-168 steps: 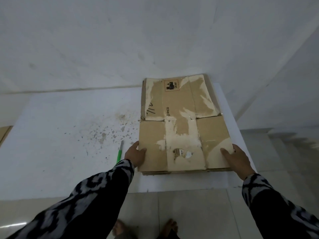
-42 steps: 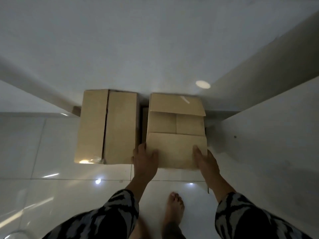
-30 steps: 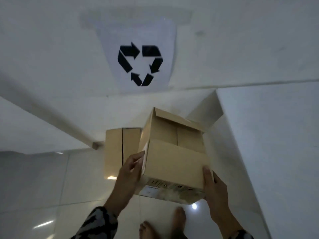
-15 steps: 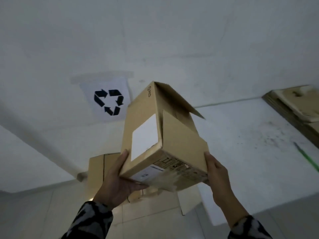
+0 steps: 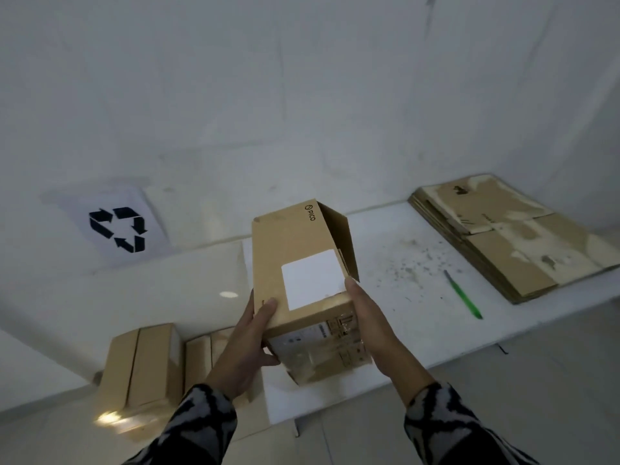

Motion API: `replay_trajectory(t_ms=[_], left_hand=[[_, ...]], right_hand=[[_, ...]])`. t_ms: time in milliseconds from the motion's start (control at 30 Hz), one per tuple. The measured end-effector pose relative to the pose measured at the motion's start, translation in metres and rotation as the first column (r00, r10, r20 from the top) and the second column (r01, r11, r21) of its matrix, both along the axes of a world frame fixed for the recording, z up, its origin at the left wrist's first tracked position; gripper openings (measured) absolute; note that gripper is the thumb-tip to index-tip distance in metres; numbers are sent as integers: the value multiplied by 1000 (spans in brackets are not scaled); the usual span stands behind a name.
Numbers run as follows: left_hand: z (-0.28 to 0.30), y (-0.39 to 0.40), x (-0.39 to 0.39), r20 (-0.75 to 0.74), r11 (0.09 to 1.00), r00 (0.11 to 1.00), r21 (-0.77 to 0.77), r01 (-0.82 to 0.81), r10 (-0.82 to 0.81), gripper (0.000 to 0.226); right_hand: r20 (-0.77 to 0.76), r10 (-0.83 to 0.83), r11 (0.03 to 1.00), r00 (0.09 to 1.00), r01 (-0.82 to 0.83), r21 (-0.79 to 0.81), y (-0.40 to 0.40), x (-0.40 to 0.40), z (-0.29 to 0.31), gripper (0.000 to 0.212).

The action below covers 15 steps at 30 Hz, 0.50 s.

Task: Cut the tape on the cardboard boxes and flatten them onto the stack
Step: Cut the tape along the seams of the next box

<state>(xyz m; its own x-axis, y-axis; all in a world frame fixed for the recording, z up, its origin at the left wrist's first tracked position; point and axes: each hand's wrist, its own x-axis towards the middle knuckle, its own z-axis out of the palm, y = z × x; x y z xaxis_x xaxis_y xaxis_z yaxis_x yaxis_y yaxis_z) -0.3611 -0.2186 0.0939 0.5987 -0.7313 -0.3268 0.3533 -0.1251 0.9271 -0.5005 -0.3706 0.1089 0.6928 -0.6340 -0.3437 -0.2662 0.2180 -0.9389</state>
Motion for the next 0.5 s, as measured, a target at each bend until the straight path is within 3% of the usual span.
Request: replay_trajectory(t_ms=[100,167,300,400,500], left_hand=[[2,-44,-11,97,1000,995,11,20,-20,54],[0,-75,-16,155,1000,988,-6,19,-18,48],[-6,-130,-22,307,1000,952,-4,-4,5,61],[-9,-177,-28,491,984,861,172,54,-133,79],[-18,-210,-45,556,900,751,422,113,-355,85]], right_hand=[[41,-76,994,996,78,-72,-43,-7,3,26],[38,-106,988,994,110,-104,-73,-8,-1,23],[-16,-190,980,982,191,57,-128,-13,-27,21],[-39,-266,940,963,268,210,-170,-20,-55,33],[-59,-317,903,947,320,286,-199,-30,-82,38]])
